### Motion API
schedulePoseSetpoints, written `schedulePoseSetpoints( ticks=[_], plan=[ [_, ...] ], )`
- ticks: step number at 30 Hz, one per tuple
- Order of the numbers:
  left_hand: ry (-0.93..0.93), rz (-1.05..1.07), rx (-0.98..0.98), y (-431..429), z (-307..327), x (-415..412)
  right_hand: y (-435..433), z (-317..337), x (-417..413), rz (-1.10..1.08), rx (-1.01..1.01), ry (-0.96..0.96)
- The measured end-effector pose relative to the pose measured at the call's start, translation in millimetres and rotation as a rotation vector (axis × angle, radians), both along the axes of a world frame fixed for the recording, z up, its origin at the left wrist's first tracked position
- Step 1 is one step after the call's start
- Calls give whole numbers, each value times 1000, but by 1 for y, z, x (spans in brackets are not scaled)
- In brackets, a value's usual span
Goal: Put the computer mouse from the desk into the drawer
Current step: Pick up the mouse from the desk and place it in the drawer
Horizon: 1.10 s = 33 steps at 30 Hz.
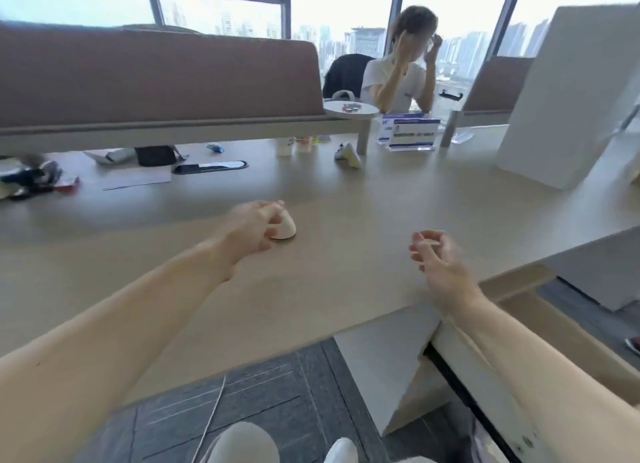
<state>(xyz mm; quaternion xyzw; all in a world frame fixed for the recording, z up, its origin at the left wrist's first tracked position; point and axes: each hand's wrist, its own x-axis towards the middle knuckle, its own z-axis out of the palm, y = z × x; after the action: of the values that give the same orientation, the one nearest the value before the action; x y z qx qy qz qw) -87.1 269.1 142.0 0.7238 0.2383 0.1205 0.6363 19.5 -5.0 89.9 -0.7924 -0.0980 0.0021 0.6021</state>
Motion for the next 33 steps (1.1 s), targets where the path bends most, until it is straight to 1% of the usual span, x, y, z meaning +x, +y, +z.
schedulePoseSetpoints(
  ticks=[3,7,11,13,15,16,17,18,19,21,23,24,26,29,33],
  plan=[
    [7,180,-66,57,-19,-15,75,1,8,99,-3,-15],
    [-37,244,-173,91,-43,-23,150,-2,10,222,-86,-28],
    [-144,290,-278,109,-55,-24,205,-6,13,281,-328,-149],
    [-175,322,-254,116,-57,-24,227,-9,12,317,-428,-231],
    [-188,349,-127,122,-59,-28,243,-13,14,328,-508,-286],
    [-177,362,33,126,-62,-31,249,-16,15,321,-548,-309],
    [-146,353,260,129,-66,-35,253,-18,16,309,-585,-333],
    [-92,304,491,131,-70,-38,254,-21,18,296,-623,-361],
    [-45,242,678,131,-74,-40,255,-23,19,286,-647,-391],
    [73,117,886,127,-80,-37,254,-25,22,289,-657,-429],
    [213,37,1026,119,-82,-30,249,-25,25,303,-626,-415],
    [266,7,1055,114,-82,-27,244,-24,25,306,-606,-403],
    [283,-25,1044,102,-79,-20,230,-20,26,310,-563,-398],
    [215,-47,1008,78,-73,-7,197,-13,31,306,-508,-389],
    [129,-110,903,37,-57,13,120,3,41,191,-491,-337]
  ],
)
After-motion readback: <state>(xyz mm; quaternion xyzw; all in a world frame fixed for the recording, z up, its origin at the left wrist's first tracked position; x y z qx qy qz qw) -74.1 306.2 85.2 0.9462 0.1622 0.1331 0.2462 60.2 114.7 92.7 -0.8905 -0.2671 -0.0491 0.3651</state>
